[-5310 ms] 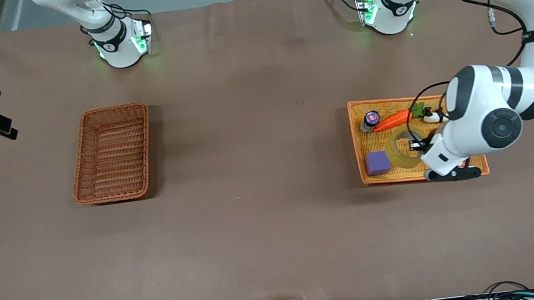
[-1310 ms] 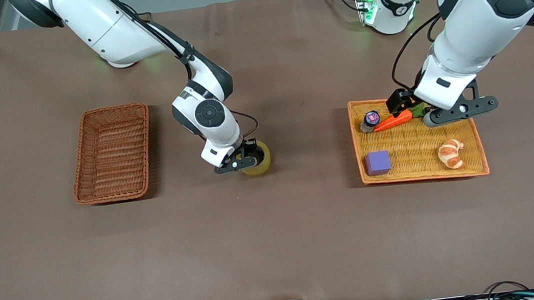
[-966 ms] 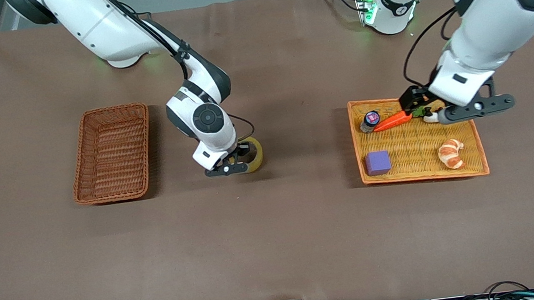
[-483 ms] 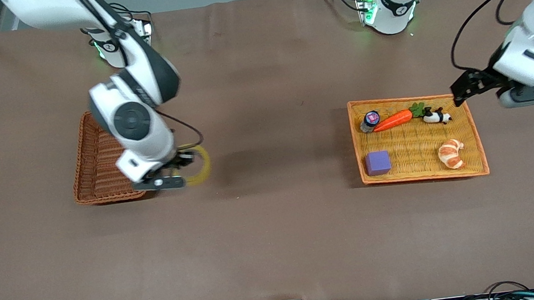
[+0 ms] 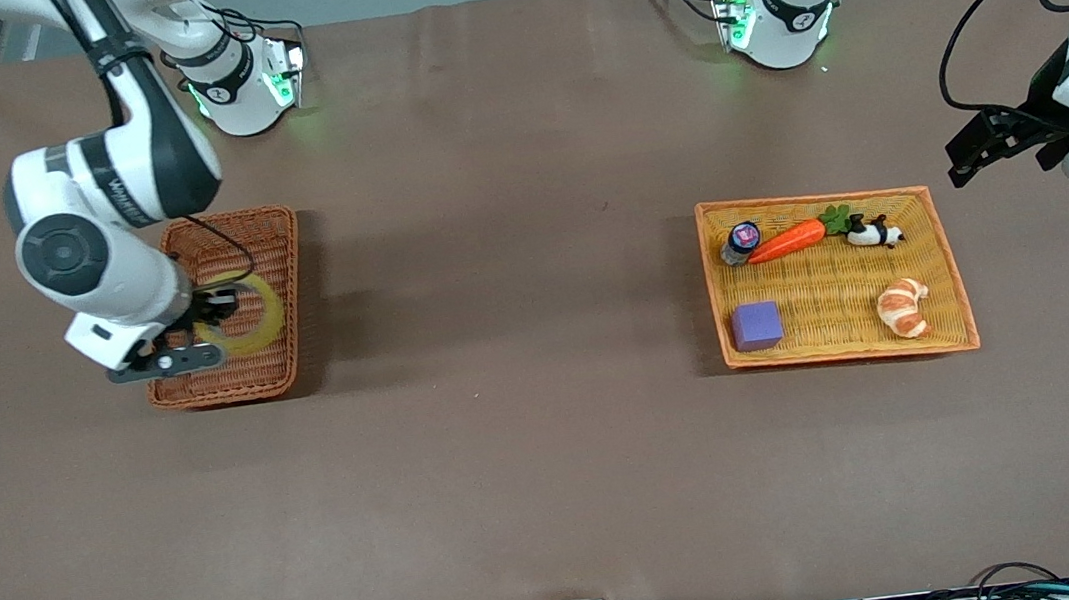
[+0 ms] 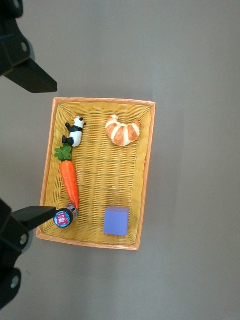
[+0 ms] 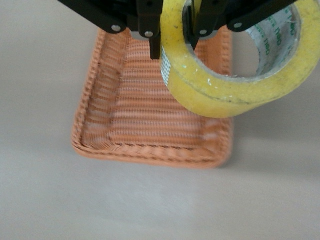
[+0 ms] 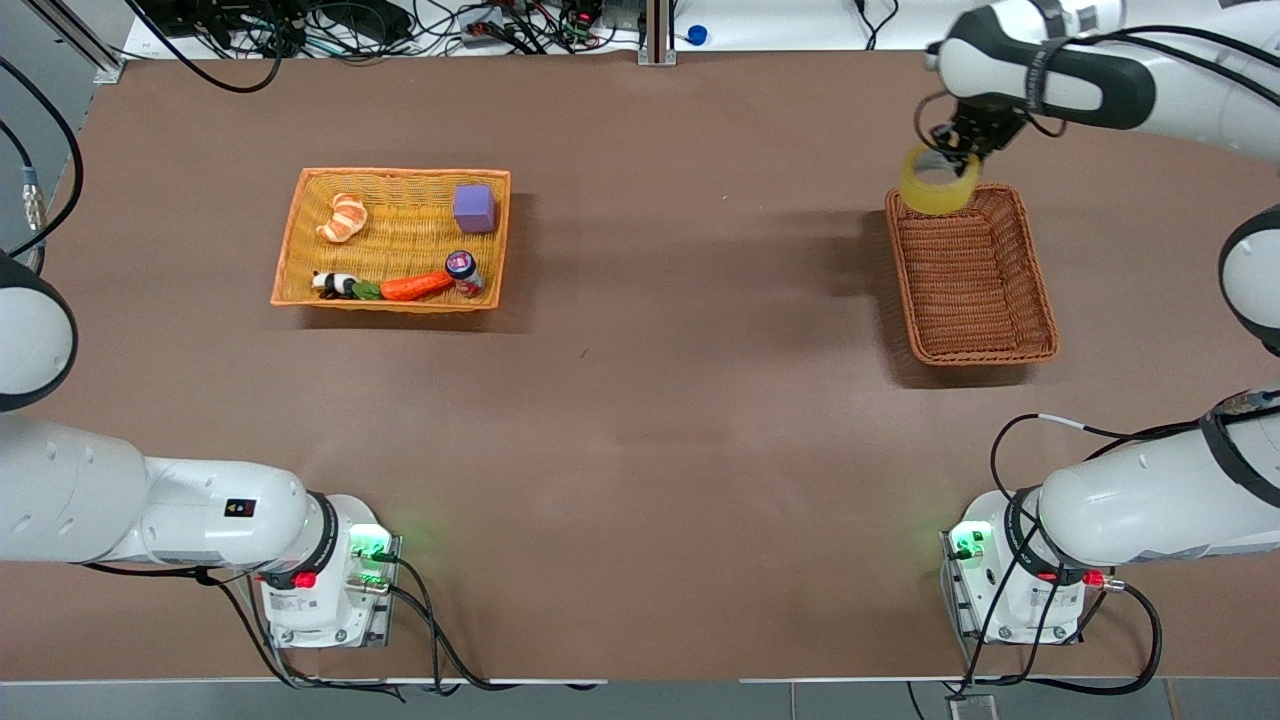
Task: Move tape to another basket
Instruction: 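Carry the tape into the wicker basket with the right gripper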
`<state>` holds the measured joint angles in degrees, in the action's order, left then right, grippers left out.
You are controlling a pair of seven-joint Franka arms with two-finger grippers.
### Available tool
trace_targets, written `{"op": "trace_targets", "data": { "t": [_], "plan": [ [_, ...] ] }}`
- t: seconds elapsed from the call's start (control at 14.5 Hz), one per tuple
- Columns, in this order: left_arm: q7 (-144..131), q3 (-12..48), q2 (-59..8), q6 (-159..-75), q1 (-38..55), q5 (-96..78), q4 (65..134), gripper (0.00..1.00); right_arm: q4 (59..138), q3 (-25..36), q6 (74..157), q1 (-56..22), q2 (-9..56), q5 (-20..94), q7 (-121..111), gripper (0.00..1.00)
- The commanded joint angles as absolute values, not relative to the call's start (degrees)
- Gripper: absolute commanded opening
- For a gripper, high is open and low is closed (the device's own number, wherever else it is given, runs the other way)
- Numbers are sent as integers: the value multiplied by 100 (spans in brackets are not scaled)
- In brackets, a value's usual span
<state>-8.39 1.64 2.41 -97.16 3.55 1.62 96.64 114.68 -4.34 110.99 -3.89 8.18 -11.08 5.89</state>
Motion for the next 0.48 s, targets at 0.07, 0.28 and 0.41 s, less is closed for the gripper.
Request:
{"op": "trace_targets", "data": {
  "t": [0.07,0.28,0.41],
  "plan": [
    [-844,88,185,-9606,457,-130,9615,100,12724,218,12161,-378,396,-993,-358,2],
    [-879,88,36,-9606,475,-184,9554,100,13567,290,13232,-334,439,-993,-457,2],
    [-792,88,9,-9441,475,-185,9492,100,13990,448,14032,-299,588,-993,-457,2]
  ]
}}
